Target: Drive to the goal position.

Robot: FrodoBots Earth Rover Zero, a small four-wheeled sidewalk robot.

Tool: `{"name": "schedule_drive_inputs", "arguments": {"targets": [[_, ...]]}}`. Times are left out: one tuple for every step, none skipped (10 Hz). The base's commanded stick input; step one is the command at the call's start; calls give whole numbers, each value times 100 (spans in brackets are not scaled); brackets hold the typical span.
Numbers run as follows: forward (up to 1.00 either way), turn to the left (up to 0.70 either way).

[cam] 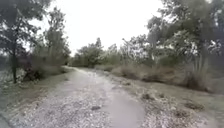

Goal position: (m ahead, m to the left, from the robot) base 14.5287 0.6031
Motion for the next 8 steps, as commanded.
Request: {"name": "schedule_drive_inputs", "arguments": {"targets": [[30,0],[30,0],[30,0],[30,0],[30,0],[30,0],[30,0],[30,0]]}}
